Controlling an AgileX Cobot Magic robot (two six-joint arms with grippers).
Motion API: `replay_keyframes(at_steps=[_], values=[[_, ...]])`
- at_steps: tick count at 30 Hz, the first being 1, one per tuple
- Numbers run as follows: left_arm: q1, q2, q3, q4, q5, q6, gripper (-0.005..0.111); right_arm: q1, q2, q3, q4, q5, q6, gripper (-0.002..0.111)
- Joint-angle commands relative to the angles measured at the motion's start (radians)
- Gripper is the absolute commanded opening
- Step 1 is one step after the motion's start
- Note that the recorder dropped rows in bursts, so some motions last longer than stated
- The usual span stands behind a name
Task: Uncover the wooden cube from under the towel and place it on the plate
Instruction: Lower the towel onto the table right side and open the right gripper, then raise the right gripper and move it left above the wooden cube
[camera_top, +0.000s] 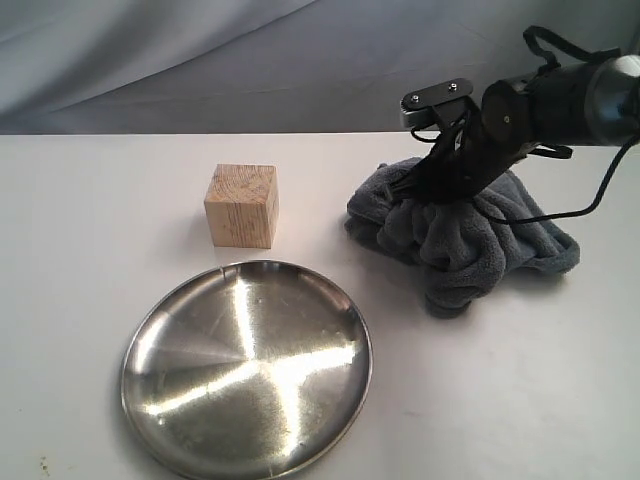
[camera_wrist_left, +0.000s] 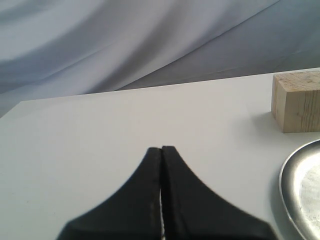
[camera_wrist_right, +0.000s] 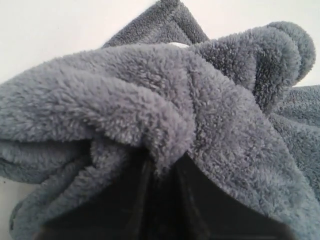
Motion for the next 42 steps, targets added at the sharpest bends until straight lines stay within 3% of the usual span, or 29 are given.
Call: replay_keyframes(at_steps=[1, 6, 8, 21, 30, 37, 42], values=[[-0.001, -0.004, 0.002, -0.005, 0.001, -0.001, 0.000, -0.003, 0.002, 0.005, 0.040, -0.050, 0.052, 0.035], [-0.001, -0.004, 0.002, -0.005, 0.001, -0.003, 0.000, -0.003, 0.002, 0.005, 0.040, -0.060, 0.060, 0.082], [-0.001, -0.004, 0.002, -0.005, 0.001, -0.003, 0.000, -0.003, -0.003, 0.005, 0.035, -0.058, 0.036, 0.092], [-0.001, -0.004, 0.002, -0.005, 0.001, -0.001, 0.000, 0.005, -0.272, 0.005, 0.041, -0.040, -0.104, 0.090], [-0.001, -0.004, 0.002, -0.005, 0.001, -0.001, 0.000, 0.036, -0.292, 0.005, 0.057, -0.072, -0.125, 0.090], [-0.001, -0.004, 0.002, -0.005, 0.001, -0.001, 0.000, 0.038, -0.292, 0.005, 0.298, -0.205, -0.119, 0.090], [-0.001, -0.004, 0.002, -0.005, 0.001, -0.001, 0.000, 0.038, -0.289, 0.005, 0.335, -0.223, -0.119, 0.090]])
